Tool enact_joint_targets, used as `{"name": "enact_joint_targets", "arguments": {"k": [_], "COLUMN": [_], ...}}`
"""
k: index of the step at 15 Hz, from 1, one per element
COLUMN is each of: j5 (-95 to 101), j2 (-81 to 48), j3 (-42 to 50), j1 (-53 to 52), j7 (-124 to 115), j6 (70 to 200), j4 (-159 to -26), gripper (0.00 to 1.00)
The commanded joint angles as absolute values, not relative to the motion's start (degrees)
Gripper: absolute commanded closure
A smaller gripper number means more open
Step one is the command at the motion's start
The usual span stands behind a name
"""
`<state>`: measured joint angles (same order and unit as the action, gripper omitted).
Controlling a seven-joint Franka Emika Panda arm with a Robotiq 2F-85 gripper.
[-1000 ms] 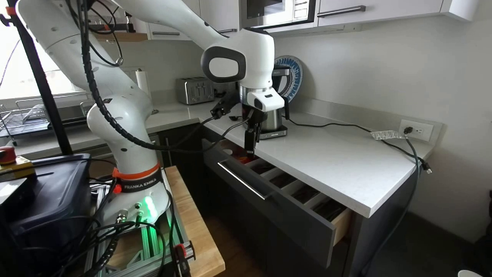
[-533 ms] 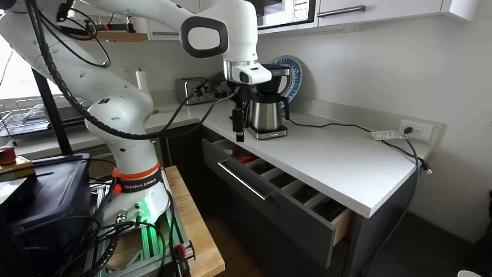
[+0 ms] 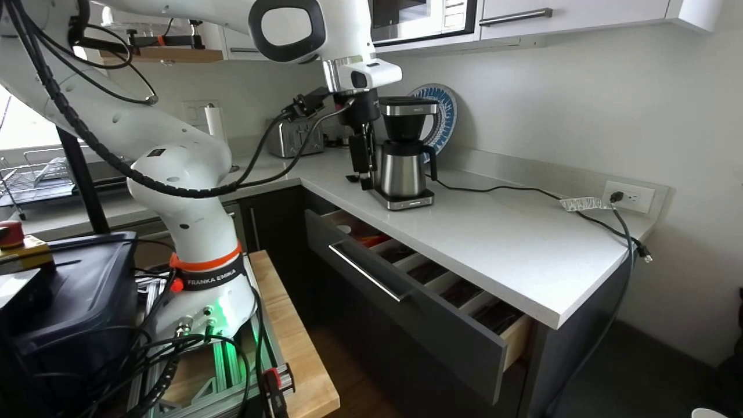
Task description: Open the first top drawer
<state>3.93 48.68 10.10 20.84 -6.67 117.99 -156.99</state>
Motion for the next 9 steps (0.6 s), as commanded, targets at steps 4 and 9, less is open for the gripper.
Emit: {"name": "enact_joint_targets", "arguments": {"k": [4, 9], "j5": [4.2, 4.2], "j2": [49.5, 49.5], "j3": [10.4, 10.4], "j1": [20.5, 20.5], "j7": [-6.5, -6.5], "j6": [117.8, 117.8], "j4": [-156.6, -156.6], "gripper": [0.00, 0.00]}}
